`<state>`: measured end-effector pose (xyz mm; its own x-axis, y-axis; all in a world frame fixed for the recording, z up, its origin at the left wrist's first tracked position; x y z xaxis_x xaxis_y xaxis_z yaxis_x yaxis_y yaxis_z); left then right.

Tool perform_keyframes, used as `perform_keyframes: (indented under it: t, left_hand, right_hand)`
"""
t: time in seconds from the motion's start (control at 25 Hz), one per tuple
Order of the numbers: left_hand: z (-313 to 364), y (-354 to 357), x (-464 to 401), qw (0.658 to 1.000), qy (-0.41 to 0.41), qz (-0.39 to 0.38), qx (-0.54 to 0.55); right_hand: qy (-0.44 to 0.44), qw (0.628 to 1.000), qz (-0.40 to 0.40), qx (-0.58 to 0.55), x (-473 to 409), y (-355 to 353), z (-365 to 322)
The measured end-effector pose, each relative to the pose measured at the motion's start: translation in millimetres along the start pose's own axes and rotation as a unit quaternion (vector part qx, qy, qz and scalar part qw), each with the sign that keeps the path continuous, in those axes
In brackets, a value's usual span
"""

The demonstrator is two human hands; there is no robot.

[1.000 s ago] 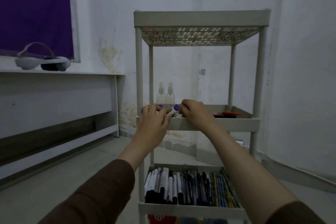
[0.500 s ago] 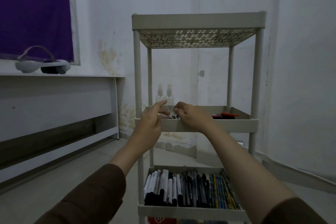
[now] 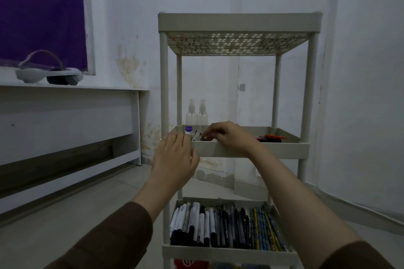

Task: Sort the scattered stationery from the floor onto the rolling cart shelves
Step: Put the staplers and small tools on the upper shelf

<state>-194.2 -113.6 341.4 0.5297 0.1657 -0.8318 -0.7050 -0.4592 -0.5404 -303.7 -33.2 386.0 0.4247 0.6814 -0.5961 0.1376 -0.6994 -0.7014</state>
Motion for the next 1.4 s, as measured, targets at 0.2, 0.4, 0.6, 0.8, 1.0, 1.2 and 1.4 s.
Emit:
perform_keyframes:
  t: [0.2, 0.4, 0.6, 0.8, 1.0, 1.2, 1.4]
  left_hand:
    - [4, -10, 10, 0.995, 0.021, 0.044, 0.084]
    - [2, -31, 65, 0.954, -0.027, 0.133, 0.267]
    - [33, -9, 158, 0.919, -0.044, 0.003, 0.391]
    - [82, 23, 287, 0.877, -0.015, -0.169, 0.449]
    - [124, 55, 402, 0.823, 0.007, -0.374, 0.428]
    - [142, 66, 465, 0.78, 0.112, -0.502, 0.357]
    - [145, 63, 482, 0.777, 0.15, -0.513, 0.333]
  right_hand:
    - [-0.03, 0.99, 0.136, -0.014, 7, -11, 0]
    - [-0.132, 0.924, 0.357, 0.03, 56, -21, -16]
    - [-0.169, 0.93, 0.316, 0.081, 179, 41, -8]
    - [-0.038, 0.996, -0.041, 0.068, 331, 123, 28]
    - [0.145, 0.97, -0.195, 0.032, 455, 162, 59]
    - [0.369, 0.892, -0.258, 0.053, 545, 188, 80]
    - [0.418, 0.851, -0.296, 0.118, 597, 212, 76]
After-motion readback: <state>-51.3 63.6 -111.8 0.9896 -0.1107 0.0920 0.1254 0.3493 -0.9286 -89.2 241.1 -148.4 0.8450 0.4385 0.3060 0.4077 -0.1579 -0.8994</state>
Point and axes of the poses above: each hand's wrist, its own x-axis away from the middle knuckle, its own y-axis out of the palm, z = x × y, the point moved 5 cm from there along -x, towards the middle knuckle, and after that the axes turned 11 degrees about z, right-handed, at the moved point
